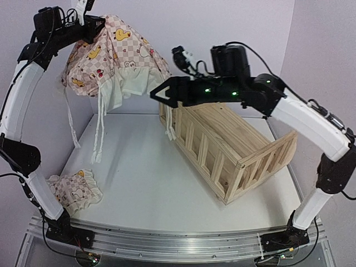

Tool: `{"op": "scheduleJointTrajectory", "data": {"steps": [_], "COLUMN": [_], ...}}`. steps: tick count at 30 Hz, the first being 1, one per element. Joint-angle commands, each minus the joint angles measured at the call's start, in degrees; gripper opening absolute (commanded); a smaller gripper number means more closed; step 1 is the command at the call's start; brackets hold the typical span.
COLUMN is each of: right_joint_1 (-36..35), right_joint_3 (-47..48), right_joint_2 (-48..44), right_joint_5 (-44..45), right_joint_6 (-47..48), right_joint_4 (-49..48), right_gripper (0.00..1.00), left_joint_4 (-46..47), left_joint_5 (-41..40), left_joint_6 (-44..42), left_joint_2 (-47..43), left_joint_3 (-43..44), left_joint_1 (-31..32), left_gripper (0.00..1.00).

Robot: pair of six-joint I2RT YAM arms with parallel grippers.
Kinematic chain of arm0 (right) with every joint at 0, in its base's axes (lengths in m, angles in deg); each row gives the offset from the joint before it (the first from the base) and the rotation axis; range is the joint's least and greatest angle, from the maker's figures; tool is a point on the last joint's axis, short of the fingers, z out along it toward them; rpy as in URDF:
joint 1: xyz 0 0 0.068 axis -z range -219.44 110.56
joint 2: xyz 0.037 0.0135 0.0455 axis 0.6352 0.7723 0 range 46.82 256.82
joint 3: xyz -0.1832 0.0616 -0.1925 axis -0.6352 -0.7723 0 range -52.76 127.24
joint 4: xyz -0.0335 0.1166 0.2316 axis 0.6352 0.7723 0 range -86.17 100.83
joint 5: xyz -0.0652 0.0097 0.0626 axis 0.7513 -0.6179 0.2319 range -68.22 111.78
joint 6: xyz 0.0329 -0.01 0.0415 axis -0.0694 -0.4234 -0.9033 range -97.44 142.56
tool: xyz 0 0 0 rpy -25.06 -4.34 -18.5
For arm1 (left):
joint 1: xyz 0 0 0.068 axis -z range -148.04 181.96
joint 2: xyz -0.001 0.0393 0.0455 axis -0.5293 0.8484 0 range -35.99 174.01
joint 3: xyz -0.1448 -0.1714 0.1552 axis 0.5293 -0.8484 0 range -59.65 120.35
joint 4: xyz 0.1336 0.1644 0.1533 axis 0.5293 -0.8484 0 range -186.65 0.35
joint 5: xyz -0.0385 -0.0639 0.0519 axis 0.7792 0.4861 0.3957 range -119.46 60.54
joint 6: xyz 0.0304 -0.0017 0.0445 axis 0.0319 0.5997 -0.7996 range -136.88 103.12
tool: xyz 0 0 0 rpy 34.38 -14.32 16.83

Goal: Set up the pet bed

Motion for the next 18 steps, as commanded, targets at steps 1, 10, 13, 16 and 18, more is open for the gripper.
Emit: {"op": "scheduleJointTrajectory", "data": {"steps": [1,10,13,16,18], "right_joint_1": [-5.3,-7.7,-8.4,-8.6,-8.6], "right_joint_3": [7.2,11.2,11.7,11.5,12.2], "right_joint_2": [5.7,15.8,17.6,19.6,21.5], "right_joint_5": [1.2,-1.0,0.7,6.5,11.9], "right_joint_6": [1.2,-3.4,-3.4,-4.0,-4.4], "right_joint_4": [-9.6,-19.6,-23.3,-27.8,-29.7], "right_gripper": [0.76,0.82,0.84,0.84,0.84], "left_joint_4": [4.9,4.8,5.2,5.3,5.4], "left_joint_5": [-2.0,-3.1,-3.2,-3.4,-3.8], "left_joint_6": [4.6,5.0,6.3,7.6,7.9], "left_joint_2": [0.5,1.6,1.9,2.7,3.1], "left_joint_3": [1.8,1.2,1.0,1.7,2.1], "left_joint_1": [2.1,4.0,4.6,5.5,6.3], "left_gripper": [0.00,0.00,0.00,0.00,0.00]}}
